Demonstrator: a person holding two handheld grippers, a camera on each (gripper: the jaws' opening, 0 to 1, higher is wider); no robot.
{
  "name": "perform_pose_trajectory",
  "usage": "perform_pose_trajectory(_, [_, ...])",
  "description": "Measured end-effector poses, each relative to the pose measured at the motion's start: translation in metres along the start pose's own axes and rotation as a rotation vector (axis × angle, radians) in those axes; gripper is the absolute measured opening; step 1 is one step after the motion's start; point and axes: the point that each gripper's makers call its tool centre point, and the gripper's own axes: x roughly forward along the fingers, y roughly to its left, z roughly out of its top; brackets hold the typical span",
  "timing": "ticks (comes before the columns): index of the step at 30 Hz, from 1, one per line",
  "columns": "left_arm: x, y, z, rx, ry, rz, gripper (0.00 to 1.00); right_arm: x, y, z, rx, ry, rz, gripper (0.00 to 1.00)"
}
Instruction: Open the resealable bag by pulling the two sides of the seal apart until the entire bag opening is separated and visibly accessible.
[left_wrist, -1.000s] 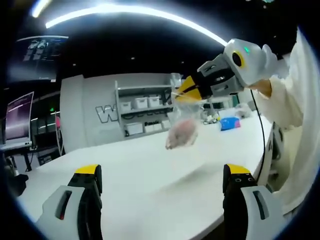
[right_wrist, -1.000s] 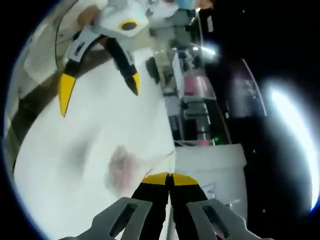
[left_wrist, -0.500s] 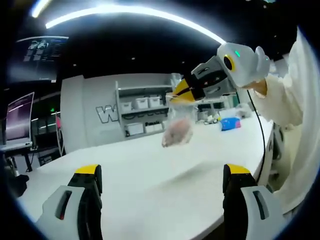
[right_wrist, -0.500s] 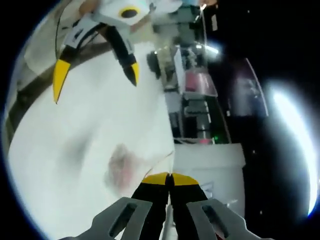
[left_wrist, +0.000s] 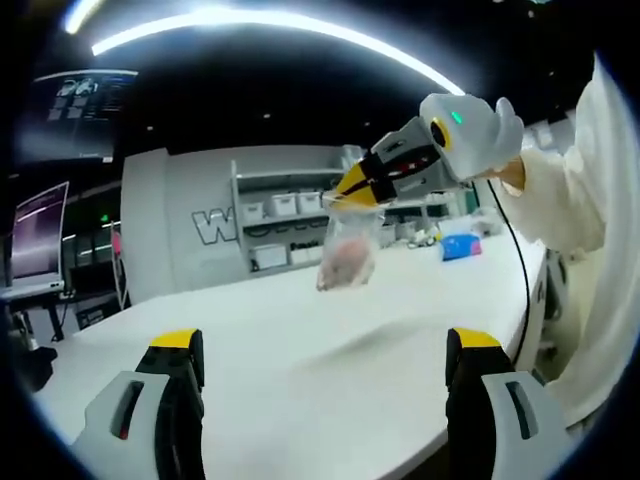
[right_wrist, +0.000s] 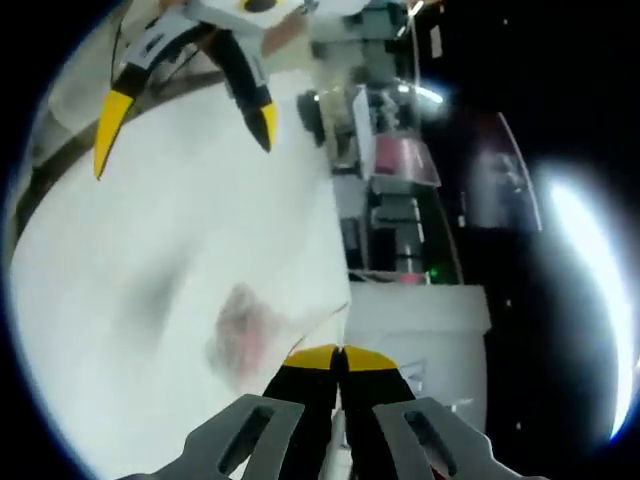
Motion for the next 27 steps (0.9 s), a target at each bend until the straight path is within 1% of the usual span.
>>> perform_pose_trajectory(5, [0.0, 0.001, 0.001, -0.004, -0.003, 0.003, 1.0, 0.01, -0.004, -0.008, 0.037, 0.01, -0.001, 0.0])
perform_pose_trajectory(11, [0.0, 0.002, 0.001, -0.004, 0.001, 0.005, 1.0, 0.018, -0.011, -0.012, 0.061, 0.016, -0.011, 0.0])
perform_pose_trajectory(22, [-0.001, 0.004, 0.002, -0.002, 0.003, 0.011, 1.0, 0.033, -0.022, -0.026, 0.171, 0.029, -0.027, 0.0])
perform_pose_trajectory(27, [-0.001, 0.004, 0.001, -0.005, 0.004, 0.011, 1.0, 0.04, -0.026, -0.03, 0.189, 0.034, -0.028, 0.0])
